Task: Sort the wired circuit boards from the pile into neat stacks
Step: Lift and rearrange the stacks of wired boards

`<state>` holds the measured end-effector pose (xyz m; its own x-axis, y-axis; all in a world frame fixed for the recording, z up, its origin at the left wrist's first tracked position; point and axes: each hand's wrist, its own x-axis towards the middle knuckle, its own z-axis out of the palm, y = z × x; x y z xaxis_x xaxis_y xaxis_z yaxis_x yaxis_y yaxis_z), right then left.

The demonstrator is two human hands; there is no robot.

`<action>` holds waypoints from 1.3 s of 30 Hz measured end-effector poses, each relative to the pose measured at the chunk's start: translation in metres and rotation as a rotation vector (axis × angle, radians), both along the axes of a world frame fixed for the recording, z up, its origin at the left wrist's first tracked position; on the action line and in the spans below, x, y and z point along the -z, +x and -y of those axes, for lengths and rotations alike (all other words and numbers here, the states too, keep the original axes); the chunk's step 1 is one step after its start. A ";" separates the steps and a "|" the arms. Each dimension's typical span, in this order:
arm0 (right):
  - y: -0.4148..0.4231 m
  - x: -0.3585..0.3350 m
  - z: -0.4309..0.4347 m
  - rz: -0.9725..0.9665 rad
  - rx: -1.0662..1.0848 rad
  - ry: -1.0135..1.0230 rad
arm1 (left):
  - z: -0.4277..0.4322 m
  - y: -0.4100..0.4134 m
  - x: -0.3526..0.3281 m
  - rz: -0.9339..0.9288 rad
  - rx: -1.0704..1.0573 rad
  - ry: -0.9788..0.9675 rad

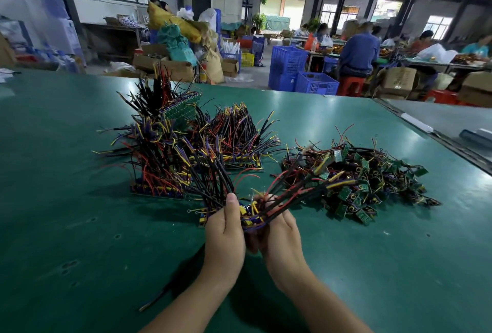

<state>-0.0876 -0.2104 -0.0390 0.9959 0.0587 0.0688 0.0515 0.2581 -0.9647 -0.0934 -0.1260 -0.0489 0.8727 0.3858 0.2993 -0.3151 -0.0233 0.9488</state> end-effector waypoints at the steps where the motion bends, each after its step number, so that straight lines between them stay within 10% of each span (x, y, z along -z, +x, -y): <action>1: 0.001 -0.002 0.000 -0.015 -0.026 0.017 | -0.001 0.000 0.000 0.014 -0.013 0.006; 8: -0.006 -0.011 0.010 0.138 -0.110 -0.179 | -0.007 0.000 -0.007 0.026 0.042 -0.052; 39: -0.004 -0.012 0.003 -0.070 -0.058 0.164 | -0.002 0.004 -0.006 -0.094 0.132 -0.358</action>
<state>-0.0917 -0.2133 -0.0265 0.9939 0.1099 0.0130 -0.0337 0.4129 -0.9102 -0.0892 -0.1238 -0.0431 0.9390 0.3341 0.0819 -0.2042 0.3495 0.9144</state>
